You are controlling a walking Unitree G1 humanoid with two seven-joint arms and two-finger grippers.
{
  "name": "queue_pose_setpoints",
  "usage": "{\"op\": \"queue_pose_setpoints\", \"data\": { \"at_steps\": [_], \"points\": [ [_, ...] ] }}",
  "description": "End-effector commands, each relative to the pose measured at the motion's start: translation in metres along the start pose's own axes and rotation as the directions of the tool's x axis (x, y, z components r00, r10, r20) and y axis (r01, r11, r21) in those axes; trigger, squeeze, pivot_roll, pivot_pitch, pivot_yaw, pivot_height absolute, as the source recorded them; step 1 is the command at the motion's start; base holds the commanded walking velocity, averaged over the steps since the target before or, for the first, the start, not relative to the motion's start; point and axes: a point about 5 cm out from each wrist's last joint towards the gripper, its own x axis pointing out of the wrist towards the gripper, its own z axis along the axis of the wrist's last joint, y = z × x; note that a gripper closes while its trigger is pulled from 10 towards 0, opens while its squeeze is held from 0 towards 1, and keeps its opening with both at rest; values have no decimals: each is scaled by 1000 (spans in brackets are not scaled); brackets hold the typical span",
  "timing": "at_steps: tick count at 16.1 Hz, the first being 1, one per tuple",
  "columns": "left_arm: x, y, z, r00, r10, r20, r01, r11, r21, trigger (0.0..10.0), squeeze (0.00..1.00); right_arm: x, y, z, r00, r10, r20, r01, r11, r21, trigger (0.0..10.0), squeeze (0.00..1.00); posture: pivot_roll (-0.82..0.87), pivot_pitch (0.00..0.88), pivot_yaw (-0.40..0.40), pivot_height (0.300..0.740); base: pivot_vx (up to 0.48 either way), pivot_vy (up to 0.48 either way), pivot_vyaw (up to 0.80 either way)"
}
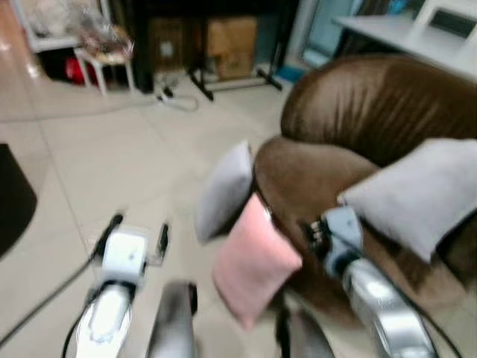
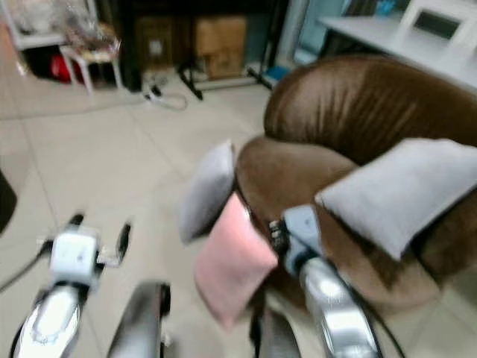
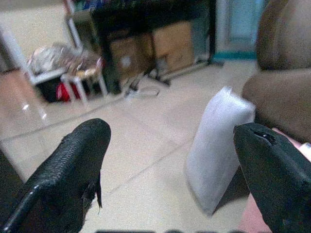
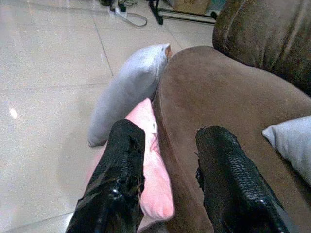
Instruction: Move the pillow to the sofa from floor
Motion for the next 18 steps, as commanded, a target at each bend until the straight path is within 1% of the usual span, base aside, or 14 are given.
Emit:
{"op": "queue_pose_setpoints", "data": {
  "at_steps": [1,4,11,17,18],
  "points": [
    [-4,-2,-1,1000,-3,-5,3,1000,-15,10000,0,3,1,12,999,7,45,-6,1000,-26,10000,0,24,30,-109,600,341,0,794],
    [-5,0,-2,1000,-2,-8,2,1000,-20,10000,0,3,0,11,999,-12,29,12,1000,-3,10000,0,22,37,-106,600,351,0,0],
    [-5,3,-2,1000,6,-14,-6,1000,-21,10000,0,2,-2,12,999,-31,26,31,1000,0,10000,0,18,44,-114,600,351,0,0],
    [-5,2,-3,1000,11,-19,-12,1000,-25,10000,0,3,-5,13,999,-42,25,42,999,-3,10000,0,14,44,-117,600,356,0,0],
    [-4,3,-3,1000,10,-19,-10,1000,-25,10000,0,3,-5,12,998,-55,14,54,998,15,10000,0,13,43,-114,600,352,0,0]
  ]
}}
